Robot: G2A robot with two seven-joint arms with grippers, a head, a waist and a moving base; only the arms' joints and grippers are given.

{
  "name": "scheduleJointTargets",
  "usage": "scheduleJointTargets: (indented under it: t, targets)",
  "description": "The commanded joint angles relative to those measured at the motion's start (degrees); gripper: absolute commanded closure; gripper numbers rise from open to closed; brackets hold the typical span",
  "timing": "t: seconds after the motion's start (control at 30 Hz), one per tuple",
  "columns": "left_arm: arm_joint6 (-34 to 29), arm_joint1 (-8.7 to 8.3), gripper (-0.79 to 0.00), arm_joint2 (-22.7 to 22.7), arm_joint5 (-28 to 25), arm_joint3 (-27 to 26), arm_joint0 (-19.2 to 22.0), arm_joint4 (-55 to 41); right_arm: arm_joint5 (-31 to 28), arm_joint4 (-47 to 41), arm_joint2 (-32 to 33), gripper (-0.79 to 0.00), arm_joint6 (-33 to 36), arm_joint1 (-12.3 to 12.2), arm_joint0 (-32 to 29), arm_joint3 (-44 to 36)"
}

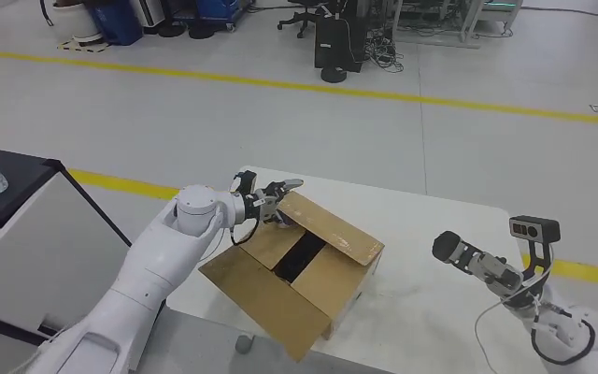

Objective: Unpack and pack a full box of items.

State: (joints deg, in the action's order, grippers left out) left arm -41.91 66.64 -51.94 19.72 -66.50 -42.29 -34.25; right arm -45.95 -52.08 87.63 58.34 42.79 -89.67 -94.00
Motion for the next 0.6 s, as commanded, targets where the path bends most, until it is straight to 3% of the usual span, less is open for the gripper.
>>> scheduleJointTargets:
  t: [0.0,0.27,0.57]
  targets:
    - [1.2,0.87,-0.785,0.8,-2.3,0.8,0.8,-1.7,0.0,0.0,0.0,-0.785,0.0,0.0,0.0,0.0]
    - [3.5,4.57,-0.785,4.5,-11.6,5.6,5.0,-5.9,0.0,0.0,0.0,-0.785,0.0,0.0,0.0,0.0]
    - [5.7,9.35,-0.785,10.4,-22.4,14.6,9.4,-4.7,0.0,0.0,0.0,-0.785,0.0,0.0,0.0,0.0]
